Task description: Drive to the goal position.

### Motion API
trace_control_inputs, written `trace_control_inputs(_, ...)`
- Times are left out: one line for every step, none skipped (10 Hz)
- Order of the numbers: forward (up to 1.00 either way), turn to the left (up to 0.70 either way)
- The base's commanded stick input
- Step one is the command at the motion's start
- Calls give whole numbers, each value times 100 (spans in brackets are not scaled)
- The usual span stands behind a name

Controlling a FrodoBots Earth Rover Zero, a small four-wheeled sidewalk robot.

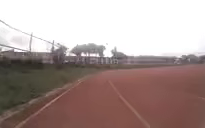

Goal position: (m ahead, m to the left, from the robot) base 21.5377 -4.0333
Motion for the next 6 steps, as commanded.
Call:
trace_control_inputs(100, 0)
trace_control_inputs(100, 0)
trace_control_inputs(100, 0)
trace_control_inputs(100, 0)
trace_control_inputs(100, 0)
trace_control_inputs(100, 0)
